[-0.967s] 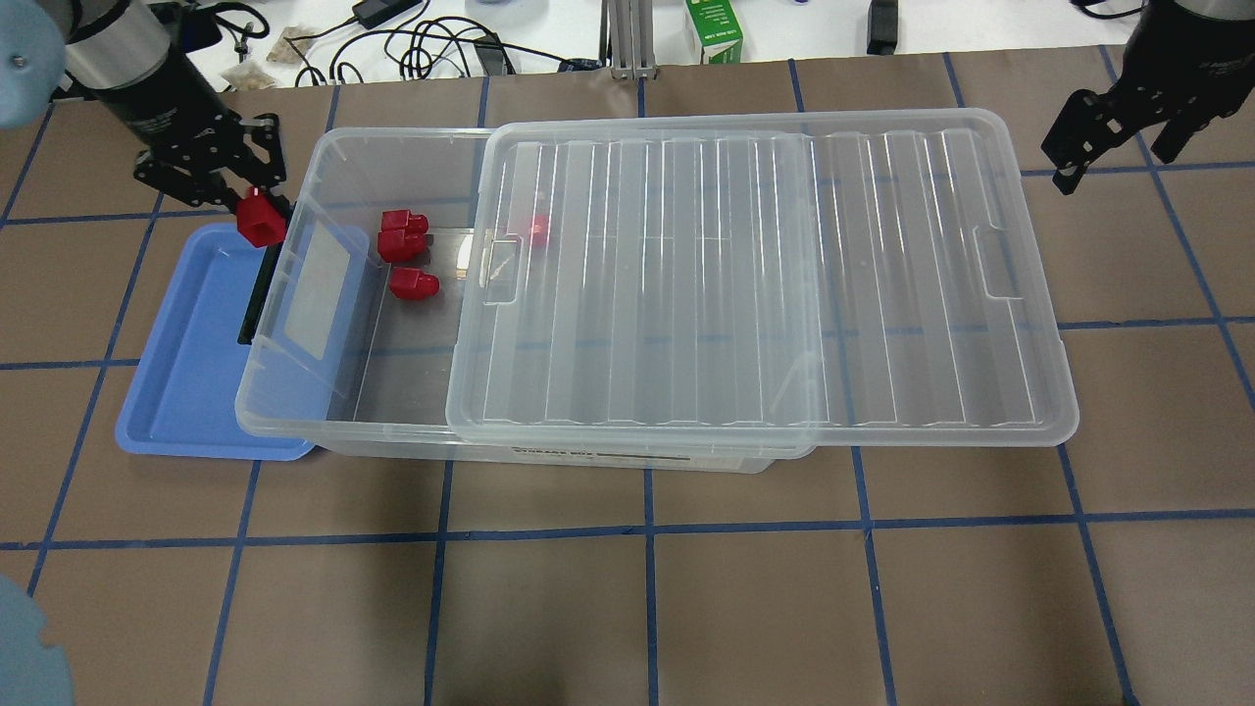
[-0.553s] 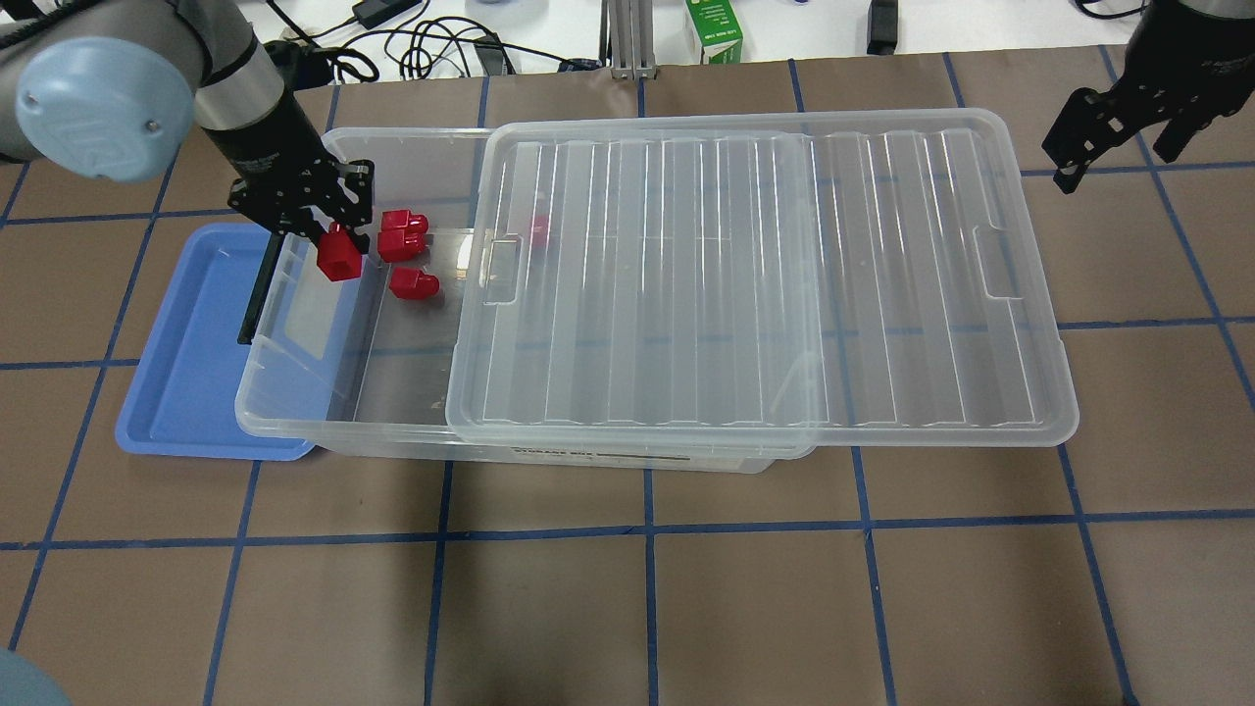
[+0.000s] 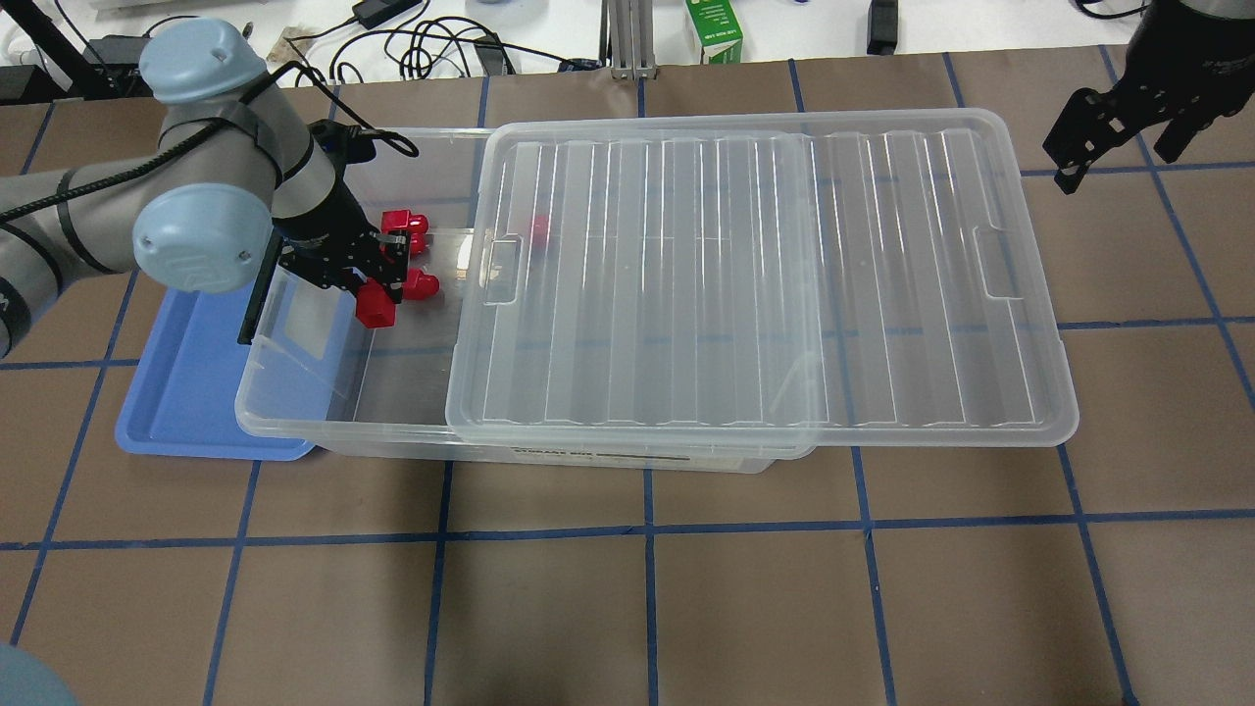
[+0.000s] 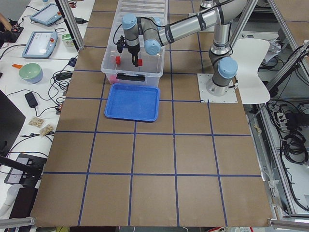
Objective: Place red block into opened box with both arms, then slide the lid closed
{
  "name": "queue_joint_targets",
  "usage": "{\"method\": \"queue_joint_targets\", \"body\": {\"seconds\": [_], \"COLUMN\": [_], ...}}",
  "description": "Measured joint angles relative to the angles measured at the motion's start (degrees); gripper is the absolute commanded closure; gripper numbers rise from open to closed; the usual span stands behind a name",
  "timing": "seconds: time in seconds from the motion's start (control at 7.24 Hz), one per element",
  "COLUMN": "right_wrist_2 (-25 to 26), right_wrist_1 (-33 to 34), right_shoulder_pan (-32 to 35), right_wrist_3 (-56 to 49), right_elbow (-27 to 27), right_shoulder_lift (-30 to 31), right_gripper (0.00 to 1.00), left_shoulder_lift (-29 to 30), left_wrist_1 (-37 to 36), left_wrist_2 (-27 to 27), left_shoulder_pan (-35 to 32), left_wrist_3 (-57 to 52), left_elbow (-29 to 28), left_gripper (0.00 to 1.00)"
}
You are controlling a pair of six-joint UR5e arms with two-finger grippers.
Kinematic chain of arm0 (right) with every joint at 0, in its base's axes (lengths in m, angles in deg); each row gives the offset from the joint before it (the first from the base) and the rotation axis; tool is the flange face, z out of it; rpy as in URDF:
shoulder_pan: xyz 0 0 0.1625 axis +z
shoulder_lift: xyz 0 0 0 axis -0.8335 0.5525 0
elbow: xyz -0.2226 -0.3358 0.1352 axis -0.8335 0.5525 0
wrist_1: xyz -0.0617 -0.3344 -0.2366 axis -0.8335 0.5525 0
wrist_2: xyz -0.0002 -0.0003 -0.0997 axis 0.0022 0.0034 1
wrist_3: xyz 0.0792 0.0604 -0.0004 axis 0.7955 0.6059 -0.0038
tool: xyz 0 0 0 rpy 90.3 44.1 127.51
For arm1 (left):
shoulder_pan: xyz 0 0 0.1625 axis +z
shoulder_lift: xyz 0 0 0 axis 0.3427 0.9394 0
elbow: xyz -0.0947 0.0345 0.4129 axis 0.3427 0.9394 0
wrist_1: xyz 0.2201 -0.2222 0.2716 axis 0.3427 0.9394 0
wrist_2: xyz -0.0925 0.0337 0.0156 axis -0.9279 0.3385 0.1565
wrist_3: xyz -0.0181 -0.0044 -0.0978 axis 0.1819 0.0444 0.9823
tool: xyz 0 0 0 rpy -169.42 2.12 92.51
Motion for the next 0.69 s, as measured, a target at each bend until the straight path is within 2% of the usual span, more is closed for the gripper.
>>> {"method": "queue_joint_targets", "body": {"seconds": [0.28,0.69], "right_wrist_2": [0.21,0.26], "right_wrist_1": [0.08,0.12], "right_shoulder_pan": [-0.06,-0.06], "right_wrist_3": [-0.08,-0.2], "right_elbow": [0.05,0.06], "right_shoulder_lift": [0.04,0.01], "right_gripper": [0.0,0.0], "left_shoulder_lift": [0.65,1.33], "left_wrist_1": [-4.86,-7.52], "left_wrist_2": [-0.02,-0.04], "left_shoulder_pan": [0.09,0.15], "left_wrist_3": [-0.78,-1.21], "left_elbow": [3.27,6.48], "left_gripper": [1.0,1.0]}}
